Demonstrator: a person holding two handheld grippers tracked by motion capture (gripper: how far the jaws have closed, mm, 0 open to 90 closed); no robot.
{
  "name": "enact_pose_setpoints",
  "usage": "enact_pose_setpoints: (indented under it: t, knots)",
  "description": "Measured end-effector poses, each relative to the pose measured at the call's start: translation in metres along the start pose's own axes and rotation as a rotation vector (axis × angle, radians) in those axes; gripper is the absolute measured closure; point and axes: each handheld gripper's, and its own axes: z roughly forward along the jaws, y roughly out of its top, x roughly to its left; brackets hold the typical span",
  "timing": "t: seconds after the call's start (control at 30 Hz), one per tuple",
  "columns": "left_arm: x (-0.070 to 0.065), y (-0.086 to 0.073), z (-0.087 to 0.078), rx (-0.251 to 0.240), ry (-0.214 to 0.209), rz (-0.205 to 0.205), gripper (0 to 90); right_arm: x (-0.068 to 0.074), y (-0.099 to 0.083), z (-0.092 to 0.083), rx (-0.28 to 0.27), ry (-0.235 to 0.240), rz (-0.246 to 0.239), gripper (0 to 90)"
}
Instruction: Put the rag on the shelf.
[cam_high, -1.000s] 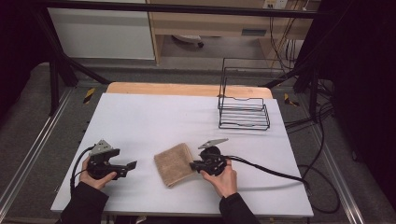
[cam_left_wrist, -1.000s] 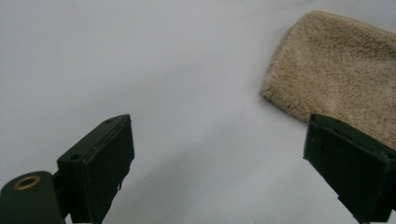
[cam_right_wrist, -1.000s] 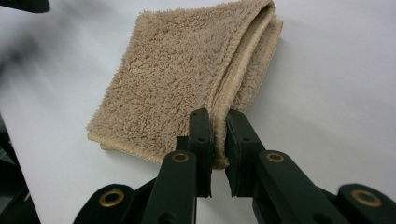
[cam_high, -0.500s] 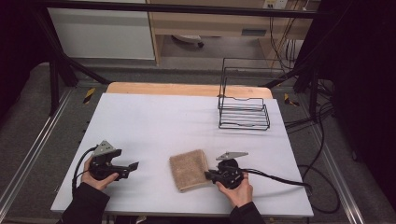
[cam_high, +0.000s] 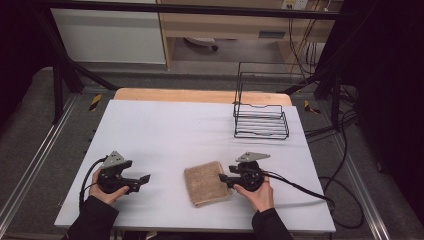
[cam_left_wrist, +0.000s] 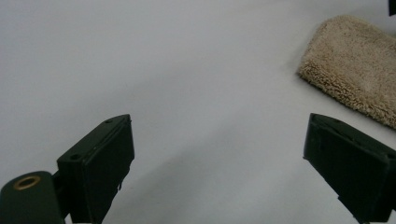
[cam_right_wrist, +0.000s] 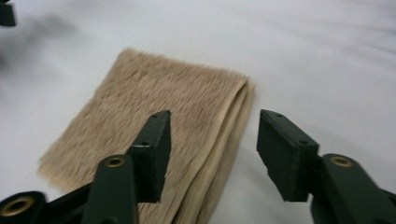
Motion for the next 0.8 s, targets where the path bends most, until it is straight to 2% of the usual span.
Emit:
enact_pose_setpoints:
  t: [0.03,0.07,0.1,0.13,0.2,0.4,0.67,0.8]
  knots:
    - [0.0,0.0,0.0,-0.001,0.0,0.002,8.5,0.0,0.0,0.0,0.0,0.0,0.0,43.4]
    - [0.0,0.0,0.0,0.0,-0.001,0.004,8.4,-0.004,0.008,0.011,-0.003,0.004,-0.012,42.9]
    - [0.0,0.0,0.001,0.001,-0.001,0.004,8.4,-0.004,0.008,0.011,-0.003,0.004,-0.012,42.9]
    - [0.0,0.0,0.001,0.003,-0.002,0.004,8.3,-0.008,0.014,0.022,0.01,-0.002,-0.017,43.3]
    - [0.0,0.0,0.001,0.003,-0.004,0.004,8.2,-0.011,0.019,0.031,0.031,-0.017,-0.02,44.6]
    - [-0.004,0.001,0.005,0.009,-0.01,0.011,7.5,-0.016,0.024,0.047,0.06,-0.006,-0.032,51.1]
    - [-0.015,0.009,0.016,0.008,-0.031,0.013,8.5,-0.018,0.022,0.053,0.098,0.024,-0.037,62.8]
    - [-0.024,0.02,0.027,0.009,-0.037,0.006,10.3,-0.018,0.022,0.052,0.115,0.036,-0.022,73.0]
